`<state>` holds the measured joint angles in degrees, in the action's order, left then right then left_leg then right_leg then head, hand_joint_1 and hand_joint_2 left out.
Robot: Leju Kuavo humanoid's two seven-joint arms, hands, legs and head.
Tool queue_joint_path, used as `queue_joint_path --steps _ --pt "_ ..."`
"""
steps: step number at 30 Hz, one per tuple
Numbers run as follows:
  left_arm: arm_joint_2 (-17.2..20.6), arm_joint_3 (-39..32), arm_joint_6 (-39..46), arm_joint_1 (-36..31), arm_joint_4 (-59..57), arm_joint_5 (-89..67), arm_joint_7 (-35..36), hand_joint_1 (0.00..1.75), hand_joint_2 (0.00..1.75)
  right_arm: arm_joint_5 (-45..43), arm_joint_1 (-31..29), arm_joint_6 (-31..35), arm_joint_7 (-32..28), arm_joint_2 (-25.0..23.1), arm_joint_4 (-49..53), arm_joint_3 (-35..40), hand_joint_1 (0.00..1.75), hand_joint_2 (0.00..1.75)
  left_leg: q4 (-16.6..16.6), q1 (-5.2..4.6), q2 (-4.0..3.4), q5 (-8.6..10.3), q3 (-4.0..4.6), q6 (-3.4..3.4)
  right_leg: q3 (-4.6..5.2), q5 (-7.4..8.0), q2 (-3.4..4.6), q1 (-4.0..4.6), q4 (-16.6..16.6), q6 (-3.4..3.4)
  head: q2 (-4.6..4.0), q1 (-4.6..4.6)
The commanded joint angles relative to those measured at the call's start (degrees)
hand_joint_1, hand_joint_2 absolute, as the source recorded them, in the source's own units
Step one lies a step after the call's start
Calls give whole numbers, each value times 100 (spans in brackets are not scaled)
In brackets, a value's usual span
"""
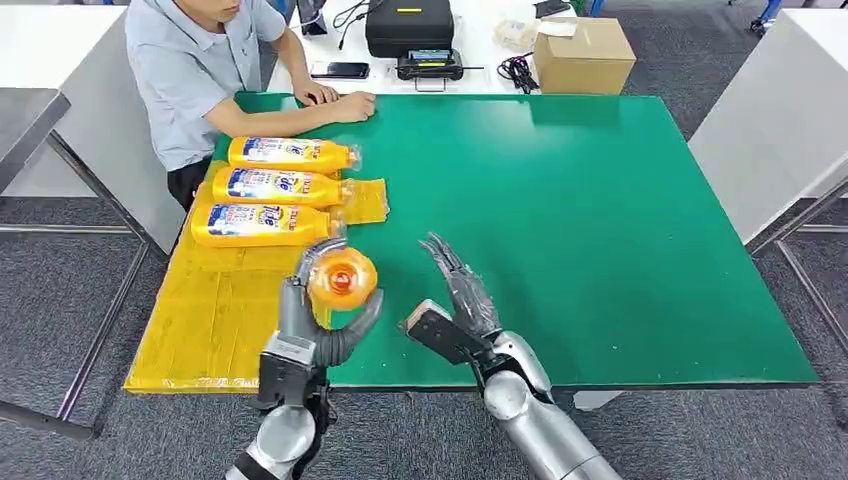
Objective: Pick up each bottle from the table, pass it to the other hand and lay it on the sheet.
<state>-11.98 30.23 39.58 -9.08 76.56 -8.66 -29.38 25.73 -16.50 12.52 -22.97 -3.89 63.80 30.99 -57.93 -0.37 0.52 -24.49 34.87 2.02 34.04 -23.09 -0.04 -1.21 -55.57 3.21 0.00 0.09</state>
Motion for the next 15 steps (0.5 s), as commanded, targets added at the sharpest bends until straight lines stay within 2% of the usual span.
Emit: queue_joint_path --steps 1,5,7,10,12,15 --pt "-393 -1302 42 -95 -634 -2761 368 175 175 146 1 -21 -18 -115 -239 -349 0 175 3 9 -5 -8 -27 -13 -28 -6 1 11 6 -16 0 2" --pt "-669 -2047 42 -78 -586 -4714 617 175 175 215 0 -69 -31 -187 -277 -438 0 175 -1 10 -14 -14 -29 -14 -28 -9 10 11 1 -17 0 0" --pt "-692 -2281 42 -101 -602 -5808 985 175 175 229 13 -95 -42 -209 -267 -496 0 175 4 5 -9 -5 -17 -8 -16 -2 7 5 4 -10 0 0" --pt "-268 -2052 42 -359 -1077 -7271 2205 175 175 231 84 -155 -50 -226 -214 -621 0 175 8 2 0 -1 -17 -8 -17 -3 -2 3 5 -9 0 0" --pt "51 -1748 42 -561 -1359 -7581 2886 175 175 243 125 -221 -86 -242 -208 -713 0 175 8 8 -6 -8 -37 -16 -35 -7 2 9 7 -19 0 0" --pt "195 -1638 42 -696 -1561 -7819 3186 175 175 243 149 -238 -119 -246 -218 -759 0 175 8 3 4 1 -17 -9 -16 -2 -6 3 5 -10 0 0"
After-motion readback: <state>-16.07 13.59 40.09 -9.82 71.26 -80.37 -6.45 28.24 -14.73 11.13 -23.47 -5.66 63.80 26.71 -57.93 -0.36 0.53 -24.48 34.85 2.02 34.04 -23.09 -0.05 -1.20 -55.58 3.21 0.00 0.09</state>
